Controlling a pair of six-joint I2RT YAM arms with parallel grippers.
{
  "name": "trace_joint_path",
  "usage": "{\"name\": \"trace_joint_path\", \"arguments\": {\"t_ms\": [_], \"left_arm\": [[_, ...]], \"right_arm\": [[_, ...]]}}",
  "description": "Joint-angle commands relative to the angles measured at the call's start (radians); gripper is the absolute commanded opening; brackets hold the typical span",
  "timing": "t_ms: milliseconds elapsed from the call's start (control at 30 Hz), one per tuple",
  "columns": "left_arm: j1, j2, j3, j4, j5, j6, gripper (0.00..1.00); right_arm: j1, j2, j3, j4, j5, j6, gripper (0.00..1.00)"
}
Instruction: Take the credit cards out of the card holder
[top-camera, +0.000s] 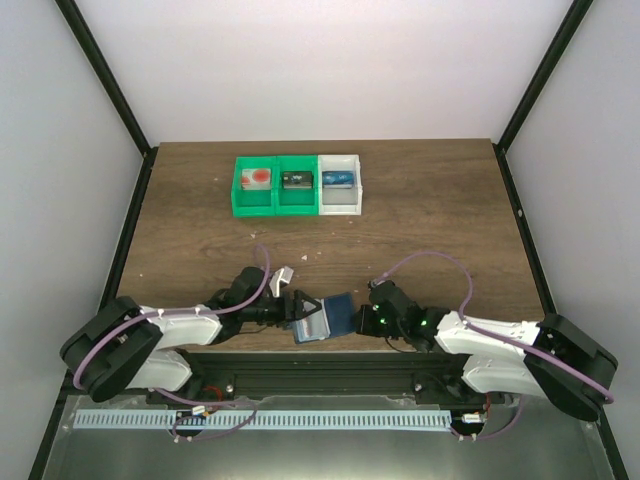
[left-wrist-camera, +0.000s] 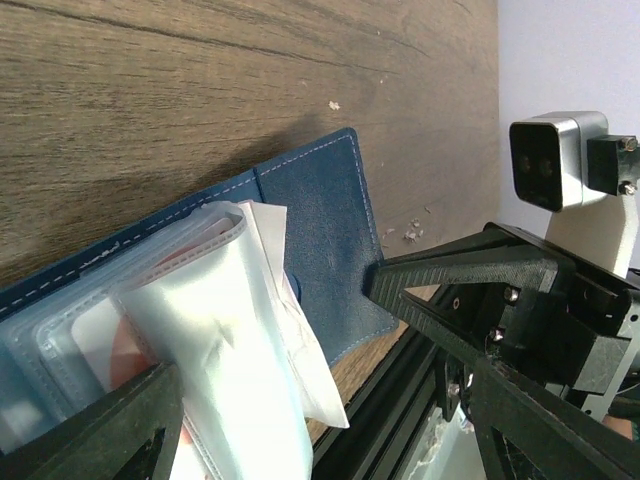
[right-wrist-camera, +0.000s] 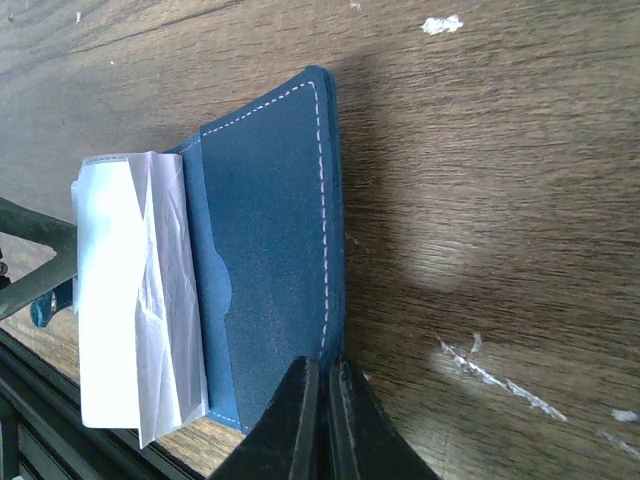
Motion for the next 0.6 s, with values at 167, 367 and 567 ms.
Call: {"name": "trace_joint_path", "arguments": {"t_ms": [167,367,567], "left_arm": [[-0.013,0.060,0.009,0.093,0.017,-0.031,0.81],[-0.042,0.110,0.042,0.184,0.043,-0.074,0.80],[-0.078,0.156,0.105,0.186,0.042,-0.066,0.80]], "right_arm": [[0.005,-0.015,-0.015,0.019,-0.006,0.008,0.02],[0.005,-0.012,-0.016,0.029,-0.013,0.009,0.03],[0.005,-0.009,-0.020,0.036,-0.025,0.004,0.07]]}}
